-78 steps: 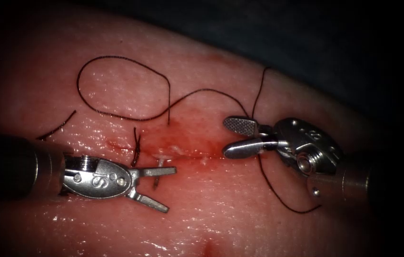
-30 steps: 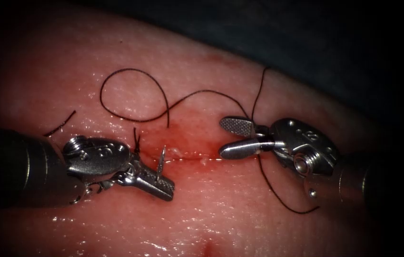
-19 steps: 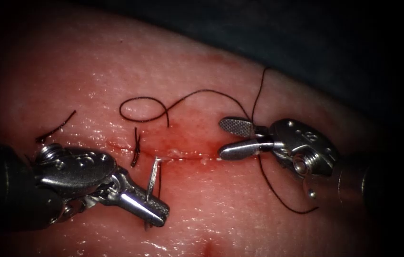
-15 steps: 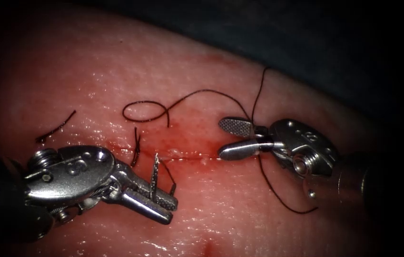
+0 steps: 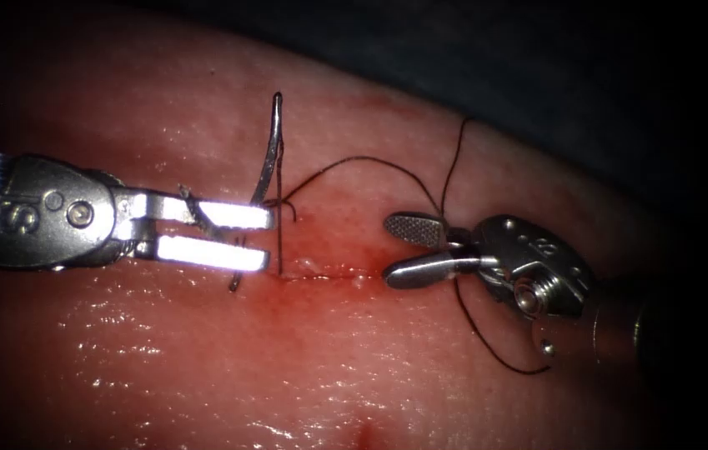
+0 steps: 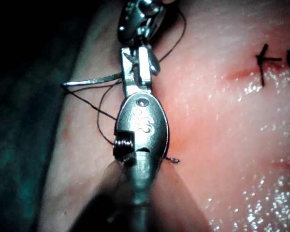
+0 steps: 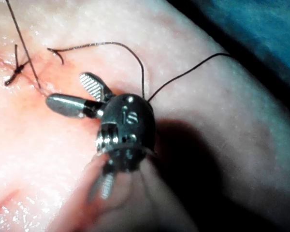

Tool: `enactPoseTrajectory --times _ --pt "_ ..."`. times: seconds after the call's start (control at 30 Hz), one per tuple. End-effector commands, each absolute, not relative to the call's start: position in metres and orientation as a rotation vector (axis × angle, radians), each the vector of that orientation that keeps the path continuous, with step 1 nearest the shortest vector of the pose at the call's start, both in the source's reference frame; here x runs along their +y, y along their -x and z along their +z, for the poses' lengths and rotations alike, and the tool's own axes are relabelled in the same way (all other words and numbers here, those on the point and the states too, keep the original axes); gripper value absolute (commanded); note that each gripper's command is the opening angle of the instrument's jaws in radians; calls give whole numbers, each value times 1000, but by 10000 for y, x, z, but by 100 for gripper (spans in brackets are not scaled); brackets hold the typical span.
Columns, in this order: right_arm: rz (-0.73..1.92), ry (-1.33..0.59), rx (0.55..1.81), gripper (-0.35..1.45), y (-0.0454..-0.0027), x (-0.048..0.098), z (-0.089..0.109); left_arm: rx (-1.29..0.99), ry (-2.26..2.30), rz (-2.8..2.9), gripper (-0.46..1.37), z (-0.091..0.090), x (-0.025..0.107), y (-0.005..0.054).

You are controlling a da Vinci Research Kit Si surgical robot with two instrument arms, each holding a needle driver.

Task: Wound Closure
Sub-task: Grab the needle near the tip using the left tool and pull it through.

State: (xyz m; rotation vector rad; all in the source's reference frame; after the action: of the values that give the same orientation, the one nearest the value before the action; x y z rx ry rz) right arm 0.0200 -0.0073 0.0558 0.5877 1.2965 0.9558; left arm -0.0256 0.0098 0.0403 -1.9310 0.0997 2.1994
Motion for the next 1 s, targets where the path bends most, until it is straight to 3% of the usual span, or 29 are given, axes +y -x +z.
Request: enactPoseTrajectory --times 0.03,0.67,1.0 --pt "953 -587 1292 68 -200 -74 559 196 1958 2208 -35 398 112 254" --pt "903 -558 1260 66 -204 -98 560 843 1915 2293 -35 340 173 223" --pt "899 -554 1250 66 -207 -101 561 900 1903 2300 -35 344 167 225"
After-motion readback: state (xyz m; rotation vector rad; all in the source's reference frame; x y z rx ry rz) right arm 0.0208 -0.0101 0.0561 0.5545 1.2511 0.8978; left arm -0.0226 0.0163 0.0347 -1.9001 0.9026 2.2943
